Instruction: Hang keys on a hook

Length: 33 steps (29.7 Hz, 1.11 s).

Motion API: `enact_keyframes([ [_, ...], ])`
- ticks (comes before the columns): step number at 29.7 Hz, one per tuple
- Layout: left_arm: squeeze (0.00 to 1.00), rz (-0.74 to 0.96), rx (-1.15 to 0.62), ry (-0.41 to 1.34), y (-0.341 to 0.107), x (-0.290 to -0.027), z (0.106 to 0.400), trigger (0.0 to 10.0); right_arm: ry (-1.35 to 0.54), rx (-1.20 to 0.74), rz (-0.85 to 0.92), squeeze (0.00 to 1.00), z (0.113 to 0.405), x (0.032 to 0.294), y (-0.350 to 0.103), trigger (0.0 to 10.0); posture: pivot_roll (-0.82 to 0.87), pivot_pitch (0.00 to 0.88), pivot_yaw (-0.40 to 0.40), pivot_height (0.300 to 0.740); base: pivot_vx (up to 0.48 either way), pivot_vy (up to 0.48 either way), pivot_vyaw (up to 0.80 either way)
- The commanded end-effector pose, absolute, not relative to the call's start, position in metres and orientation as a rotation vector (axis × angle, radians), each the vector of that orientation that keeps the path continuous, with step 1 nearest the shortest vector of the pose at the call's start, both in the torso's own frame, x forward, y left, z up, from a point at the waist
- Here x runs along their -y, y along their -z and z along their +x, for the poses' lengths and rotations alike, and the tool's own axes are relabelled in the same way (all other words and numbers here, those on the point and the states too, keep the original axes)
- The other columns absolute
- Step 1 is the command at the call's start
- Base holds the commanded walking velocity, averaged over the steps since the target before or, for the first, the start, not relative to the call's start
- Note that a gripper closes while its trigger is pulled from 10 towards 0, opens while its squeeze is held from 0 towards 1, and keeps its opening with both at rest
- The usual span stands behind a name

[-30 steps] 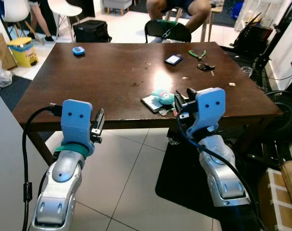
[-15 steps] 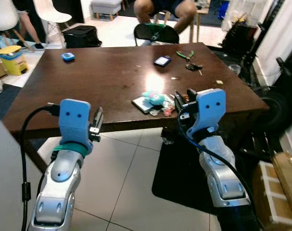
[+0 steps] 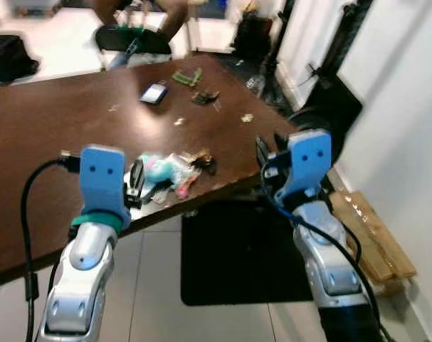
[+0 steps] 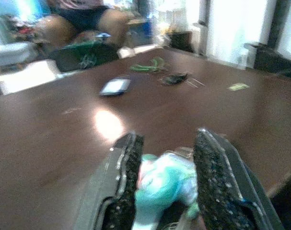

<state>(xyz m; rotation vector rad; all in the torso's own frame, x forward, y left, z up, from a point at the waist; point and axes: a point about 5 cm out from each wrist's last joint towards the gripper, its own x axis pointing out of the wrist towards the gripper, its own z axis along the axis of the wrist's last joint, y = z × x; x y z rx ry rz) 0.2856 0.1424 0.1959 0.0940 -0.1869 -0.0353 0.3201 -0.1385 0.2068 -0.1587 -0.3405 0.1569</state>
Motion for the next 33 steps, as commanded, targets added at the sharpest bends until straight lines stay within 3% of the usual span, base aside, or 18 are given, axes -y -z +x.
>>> enact_keyframes([
  [1, 0.00, 0.108, 0.172, 0.001, -0.192, -0.152, 0.284, 10.0, -0.179, 0.352, -0.157, 0.00, 0.321, 0.131, -0.209, 10.0, -0.10, 0.000, 0.076, 0.740, 0.480, 0.000, 0.00],
  [7, 0.00, 0.107, 0.162, -0.002, -0.191, -0.152, 0.284, 10.0, -0.178, 0.351, -0.158, 0.00, 0.320, 0.131, -0.209, 10.0, -0.10, 0.000, 0.078, 0.740, 0.469, 0.000, 0.00],
  [19, 0.00, 0.242, -0.020, 0.088, -0.160, -0.151, 0.283, 10.0, -0.206, 0.343, -0.175, 0.00, 0.319, 0.129, -0.206, 10.0, -0.10, 0.000, 0.080, 0.740, 0.000, 0.000, 0.00],
  [21, 0.00, 0.229, -0.086, 0.120, -0.150, -0.149, 0.280, 10.0, -0.254, 0.326, -0.210, 0.00, 0.319, 0.125, -0.202, 10.0, -0.09, 0.000, 0.082, 0.740, 0.000, 0.000, 0.00],
  [24, 0.00, 0.215, -0.168, 0.191, -0.135, -0.139, 0.268, 10.0, -0.525, 0.211, -0.396, 0.00, 0.312, 0.108, -0.176, 10.0, -0.08, 0.000, 0.078, 0.740, 0.000, 0.000, 0.00],
  [26, 0.00, 0.214, -0.173, 0.191, -0.133, -0.137, 0.266, 10.0, -0.576, 0.177, -0.416, 0.00, 0.311, 0.106, -0.170, 10.0, -0.08, 0.000, 0.078, 0.740, 0.000, 0.000, 0.00],
  [33, 0.00, 0.227, -0.174, 0.143, -0.131, -0.141, 0.267, 10.0, -0.588, 0.114, -0.295, 0.00, 0.315, 0.107, -0.164, 10.0, -0.07, 0.003, 0.071, 0.740, 0.000, 0.000, 0.00],
])
